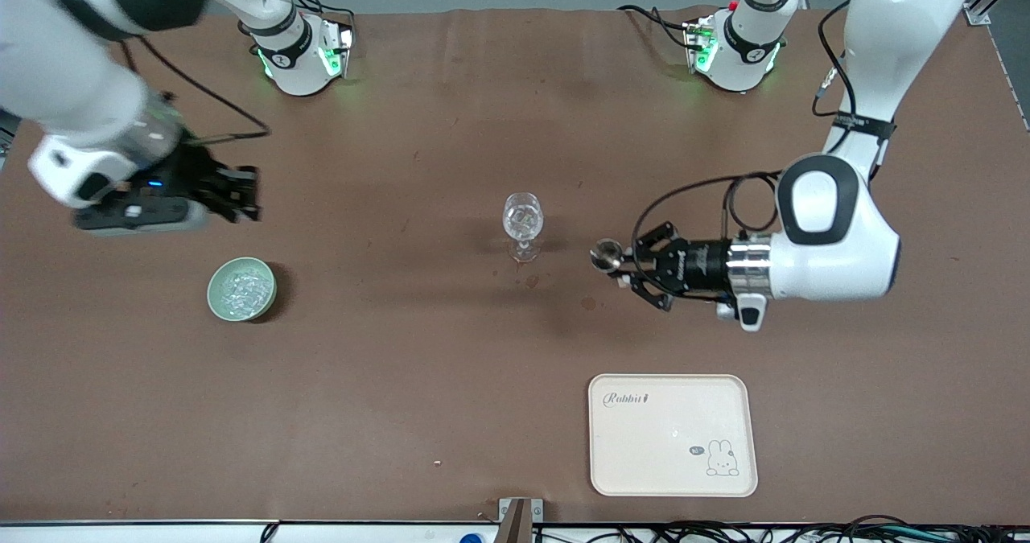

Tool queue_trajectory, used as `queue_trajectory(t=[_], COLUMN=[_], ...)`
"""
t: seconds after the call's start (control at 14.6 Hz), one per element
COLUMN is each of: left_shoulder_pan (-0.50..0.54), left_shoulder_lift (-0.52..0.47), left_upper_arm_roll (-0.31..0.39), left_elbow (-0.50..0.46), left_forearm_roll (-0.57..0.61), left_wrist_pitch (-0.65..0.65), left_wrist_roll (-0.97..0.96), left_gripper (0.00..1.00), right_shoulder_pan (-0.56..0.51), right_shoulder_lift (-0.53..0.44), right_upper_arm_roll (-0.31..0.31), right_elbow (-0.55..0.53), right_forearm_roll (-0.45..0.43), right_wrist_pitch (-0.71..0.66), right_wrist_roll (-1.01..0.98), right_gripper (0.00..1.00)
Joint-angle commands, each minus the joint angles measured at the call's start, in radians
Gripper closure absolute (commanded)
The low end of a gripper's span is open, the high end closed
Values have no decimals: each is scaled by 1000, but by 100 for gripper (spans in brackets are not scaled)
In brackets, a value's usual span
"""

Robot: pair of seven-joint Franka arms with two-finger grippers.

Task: Pour wine and add ice with both arms
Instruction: 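Move the jigger toward the tray while the right gripper brings ice over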

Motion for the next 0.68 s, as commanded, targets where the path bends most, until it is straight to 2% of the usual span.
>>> queue_trajectory(t=[0.0, 0.41, 0.62], left_shoulder_pan=[54, 209, 274], left_shoulder_lift=[108, 208, 260], left_upper_arm_roll=[-10, -10, -6], left_elbow=[106, 141, 146], left_forearm_roll=[-62, -76, -220], left_wrist_pitch=[-26, -25, -25], left_wrist_roll=[83, 293, 417], left_gripper=[99, 99, 99], right_shoulder_pan=[123, 297, 378], right_shoulder_lift=[54, 183, 264], right_upper_arm_roll=[-10, -10, -12], right_elbow=[3, 29, 87], right_forearm_roll=[6, 29, 24], right_wrist_pitch=[77, 197, 202], right_wrist_roll=[168, 269, 387], right_gripper=[95, 96, 97])
